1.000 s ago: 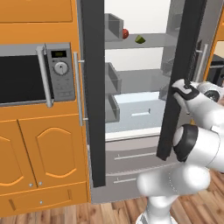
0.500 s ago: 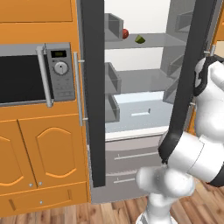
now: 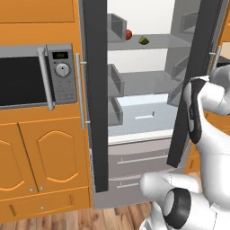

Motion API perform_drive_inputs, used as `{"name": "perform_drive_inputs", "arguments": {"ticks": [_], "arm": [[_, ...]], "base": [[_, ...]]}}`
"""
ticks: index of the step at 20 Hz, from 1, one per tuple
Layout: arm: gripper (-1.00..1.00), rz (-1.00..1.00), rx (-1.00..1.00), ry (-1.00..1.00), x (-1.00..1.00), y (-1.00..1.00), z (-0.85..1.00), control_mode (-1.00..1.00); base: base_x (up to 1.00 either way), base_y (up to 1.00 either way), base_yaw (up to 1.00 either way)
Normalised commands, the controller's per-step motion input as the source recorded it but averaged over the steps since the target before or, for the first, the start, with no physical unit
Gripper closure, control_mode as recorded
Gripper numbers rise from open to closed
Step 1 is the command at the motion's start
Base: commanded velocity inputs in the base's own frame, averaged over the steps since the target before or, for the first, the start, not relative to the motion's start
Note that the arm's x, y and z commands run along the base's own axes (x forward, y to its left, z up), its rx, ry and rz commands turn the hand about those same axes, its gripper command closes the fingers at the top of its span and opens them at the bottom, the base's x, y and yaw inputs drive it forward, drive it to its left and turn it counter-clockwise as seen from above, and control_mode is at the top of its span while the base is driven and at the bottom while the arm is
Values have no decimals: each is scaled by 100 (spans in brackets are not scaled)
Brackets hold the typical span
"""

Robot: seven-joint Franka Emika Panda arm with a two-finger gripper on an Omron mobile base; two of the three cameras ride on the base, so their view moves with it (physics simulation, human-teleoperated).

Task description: Take the lemon wedge from the fridge and place it on the plate with fish on the dining counter.

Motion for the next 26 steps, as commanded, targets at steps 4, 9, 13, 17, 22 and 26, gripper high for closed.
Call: {"name": "perform_drive_inputs", "arguments": {"ticks": [4, 9, 13, 17, 22, 26], "arm": [[-100, -16, -1, -55, 0, 100, -3, -100], [-100, -17, -3, -31, 16, 79, 24, -100], [-100, -11, -4, 1, 50, 16, 3, -100], [-100, -13, 0, 10, 89, 1, 0, -100], [-100, -20, 1, 20, 90, 0, 16, -100], [-100, -4, 1, 6, 11, 0, 4, -100]], "base": [[0, 0, 0], [0, 0, 0], [0, 0, 0], [0, 0, 0], [0, 0, 0], [0, 0, 0]]}}
